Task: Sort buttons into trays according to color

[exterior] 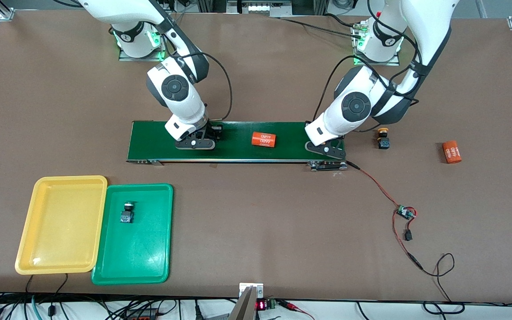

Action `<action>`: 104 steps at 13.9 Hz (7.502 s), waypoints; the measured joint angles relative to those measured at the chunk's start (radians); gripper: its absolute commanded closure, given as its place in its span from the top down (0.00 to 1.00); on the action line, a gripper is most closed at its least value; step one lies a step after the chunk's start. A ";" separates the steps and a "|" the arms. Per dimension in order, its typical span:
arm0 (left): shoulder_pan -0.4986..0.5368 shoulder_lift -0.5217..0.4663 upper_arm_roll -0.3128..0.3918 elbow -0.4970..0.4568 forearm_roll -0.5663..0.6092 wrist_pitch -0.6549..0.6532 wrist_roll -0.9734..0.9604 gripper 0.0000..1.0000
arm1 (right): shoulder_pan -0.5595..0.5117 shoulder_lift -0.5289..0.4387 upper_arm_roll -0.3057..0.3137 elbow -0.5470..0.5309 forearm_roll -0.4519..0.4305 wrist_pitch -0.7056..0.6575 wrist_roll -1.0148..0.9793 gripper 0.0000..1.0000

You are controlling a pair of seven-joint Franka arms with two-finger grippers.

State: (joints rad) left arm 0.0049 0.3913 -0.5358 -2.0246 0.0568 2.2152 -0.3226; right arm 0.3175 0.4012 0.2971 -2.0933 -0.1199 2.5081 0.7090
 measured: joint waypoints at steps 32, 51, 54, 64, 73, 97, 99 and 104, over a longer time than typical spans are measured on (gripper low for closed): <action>0.460 0.036 0.033 -0.195 0.093 0.060 0.234 1.00 | -0.339 0.406 -0.080 0.612 -0.004 -0.123 -0.515 0.97; 0.442 -0.085 -0.043 -0.196 0.095 0.056 0.206 0.00 | -0.349 -0.129 -0.063 0.227 0.065 -0.509 -0.592 1.00; 0.338 -0.135 -0.070 -0.145 0.093 0.054 0.175 0.00 | -0.349 -0.214 -0.063 0.060 0.102 -0.400 -0.592 1.00; 0.140 -0.028 -0.072 -0.102 0.007 0.048 0.017 0.00 | -0.188 -0.263 -0.059 -0.116 0.137 -0.194 -0.271 1.00; 0.100 0.003 -0.058 -0.072 0.007 0.127 -0.003 1.00 | -0.076 -0.174 -0.061 -0.119 0.137 -0.073 -0.125 1.00; 0.746 0.072 0.168 -0.031 0.275 0.051 0.414 1.00 | -0.075 -0.176 -0.063 -0.104 0.088 -0.104 -0.260 1.00; 0.761 0.092 0.168 -0.026 0.279 0.062 0.414 1.00 | -0.075 -0.176 -0.063 -0.104 0.088 -0.105 -0.260 1.00; 0.761 0.106 0.165 -0.024 0.279 0.063 0.414 0.89 | -0.074 -0.176 -0.063 -0.102 0.086 -0.105 -0.253 1.00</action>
State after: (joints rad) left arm 0.7656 0.4978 -0.3705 -2.0483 0.3353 2.2786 0.0913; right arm 0.2437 0.2247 0.2342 -2.1953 -0.0339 2.4031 0.4561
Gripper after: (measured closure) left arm 0.079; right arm 0.000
